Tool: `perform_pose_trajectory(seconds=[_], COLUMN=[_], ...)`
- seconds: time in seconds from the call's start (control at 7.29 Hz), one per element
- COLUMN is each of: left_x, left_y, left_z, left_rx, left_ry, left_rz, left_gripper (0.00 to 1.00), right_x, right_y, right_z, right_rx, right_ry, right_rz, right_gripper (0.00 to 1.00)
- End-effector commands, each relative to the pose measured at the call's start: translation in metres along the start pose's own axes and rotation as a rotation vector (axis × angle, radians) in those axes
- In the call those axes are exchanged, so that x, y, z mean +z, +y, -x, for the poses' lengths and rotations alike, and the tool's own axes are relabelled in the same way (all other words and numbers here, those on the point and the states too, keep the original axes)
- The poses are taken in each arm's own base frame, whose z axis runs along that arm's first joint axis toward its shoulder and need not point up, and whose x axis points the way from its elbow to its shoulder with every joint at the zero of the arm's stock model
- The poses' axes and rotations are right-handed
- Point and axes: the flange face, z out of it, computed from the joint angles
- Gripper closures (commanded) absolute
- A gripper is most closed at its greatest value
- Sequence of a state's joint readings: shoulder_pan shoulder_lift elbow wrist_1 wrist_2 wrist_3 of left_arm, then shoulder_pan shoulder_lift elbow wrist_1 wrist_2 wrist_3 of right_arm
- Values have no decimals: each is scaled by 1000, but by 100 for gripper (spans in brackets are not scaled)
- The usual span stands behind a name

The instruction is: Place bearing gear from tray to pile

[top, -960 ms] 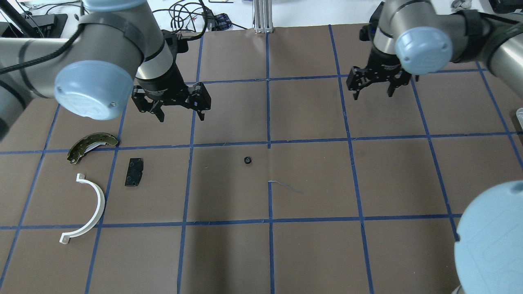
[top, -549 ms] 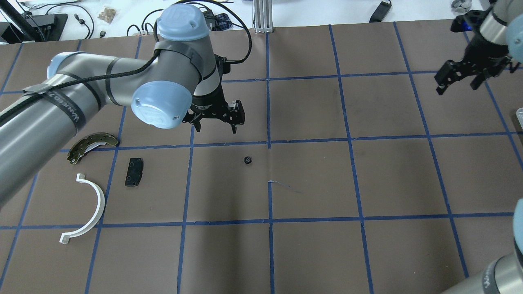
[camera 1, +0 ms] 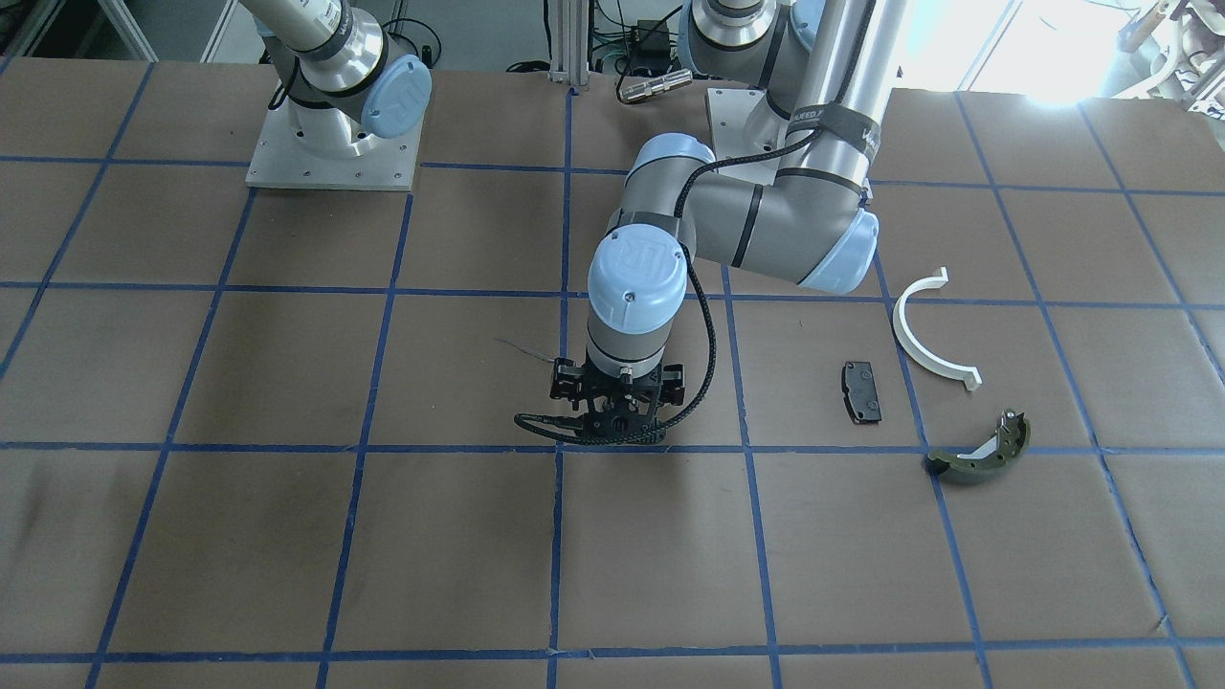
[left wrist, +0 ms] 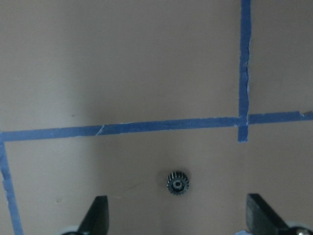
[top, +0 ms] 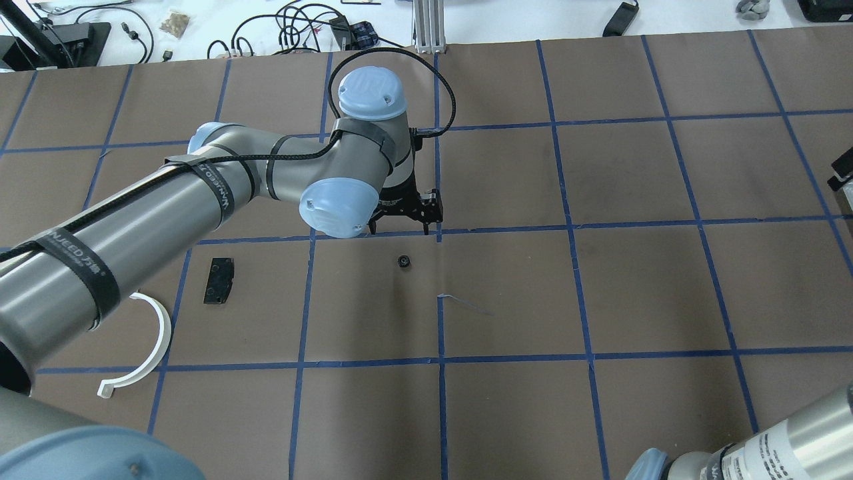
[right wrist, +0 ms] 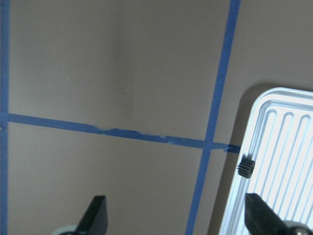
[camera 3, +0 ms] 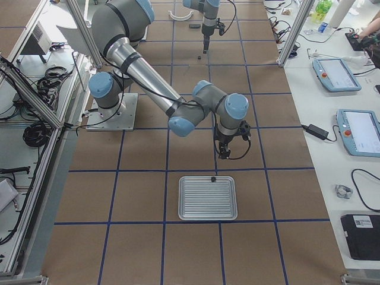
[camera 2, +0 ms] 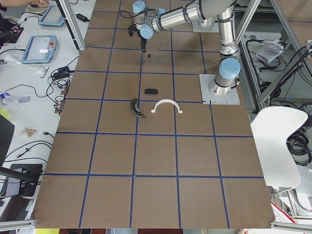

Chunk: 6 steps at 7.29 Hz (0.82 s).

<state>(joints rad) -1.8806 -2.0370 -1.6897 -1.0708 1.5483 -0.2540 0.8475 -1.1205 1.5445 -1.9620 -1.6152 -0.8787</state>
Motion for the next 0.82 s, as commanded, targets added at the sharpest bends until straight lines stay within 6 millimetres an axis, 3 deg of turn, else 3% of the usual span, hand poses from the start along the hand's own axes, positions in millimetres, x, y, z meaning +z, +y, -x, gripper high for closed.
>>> perform_pose_trajectory(seconds=[0.0, 0.41, 0.55, 0.69], left_x=[38, 61, 56, 55], left_y=[10, 24, 24, 23], left_z=[-5, 1, 1, 1], left_rx=[11, 14, 15, 13], left_ry=[-14, 10, 11, 13], left_rz=[38, -63, -72, -73], left_gripper=[0, 0, 0, 0], right_x=[37, 65, 73, 79], right_y=[17, 23, 23, 22], right_z=[-56, -83, -81, -80], right_rx=[7, -5, 4, 21], right_ry=[-1, -28, -48, -65], right_rz=[-17, -24, -26, -36], right_gripper=[0, 0, 0, 13])
